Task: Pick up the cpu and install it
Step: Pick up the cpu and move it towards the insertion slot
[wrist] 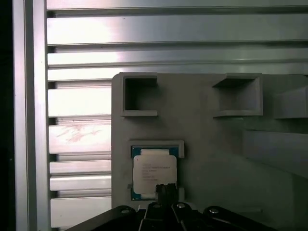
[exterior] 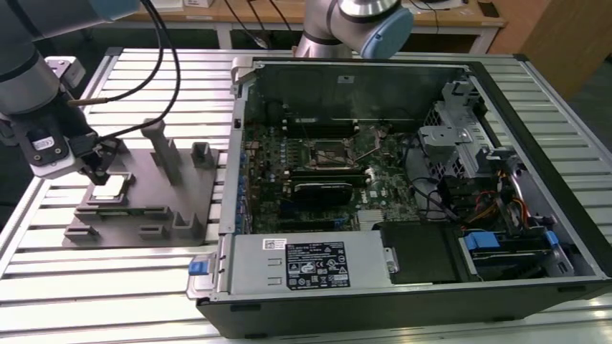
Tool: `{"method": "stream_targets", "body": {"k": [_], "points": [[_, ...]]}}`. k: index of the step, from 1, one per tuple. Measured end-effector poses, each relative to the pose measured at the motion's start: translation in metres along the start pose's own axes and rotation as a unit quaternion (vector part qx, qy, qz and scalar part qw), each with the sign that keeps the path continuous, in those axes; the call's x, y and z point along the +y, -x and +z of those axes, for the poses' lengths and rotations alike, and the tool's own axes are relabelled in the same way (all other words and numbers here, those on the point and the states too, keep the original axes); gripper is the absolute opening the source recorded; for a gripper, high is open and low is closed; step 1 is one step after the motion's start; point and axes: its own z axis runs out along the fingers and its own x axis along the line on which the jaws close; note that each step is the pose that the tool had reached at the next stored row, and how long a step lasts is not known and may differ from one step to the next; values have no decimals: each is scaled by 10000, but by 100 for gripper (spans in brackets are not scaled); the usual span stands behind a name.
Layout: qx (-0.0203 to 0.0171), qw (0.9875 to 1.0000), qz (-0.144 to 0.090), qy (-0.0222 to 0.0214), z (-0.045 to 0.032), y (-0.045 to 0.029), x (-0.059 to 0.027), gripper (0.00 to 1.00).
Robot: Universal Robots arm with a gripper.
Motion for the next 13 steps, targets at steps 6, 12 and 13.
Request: {"method": "stream_targets", "body": {"k": [6,12,13], "points": [[-1,10000,-2,-8,75,-37,19,11],[-2,10000,-2,-16,139,-50,75,11],[-2,10000,-2,-18,149,-51,80,11]]}}
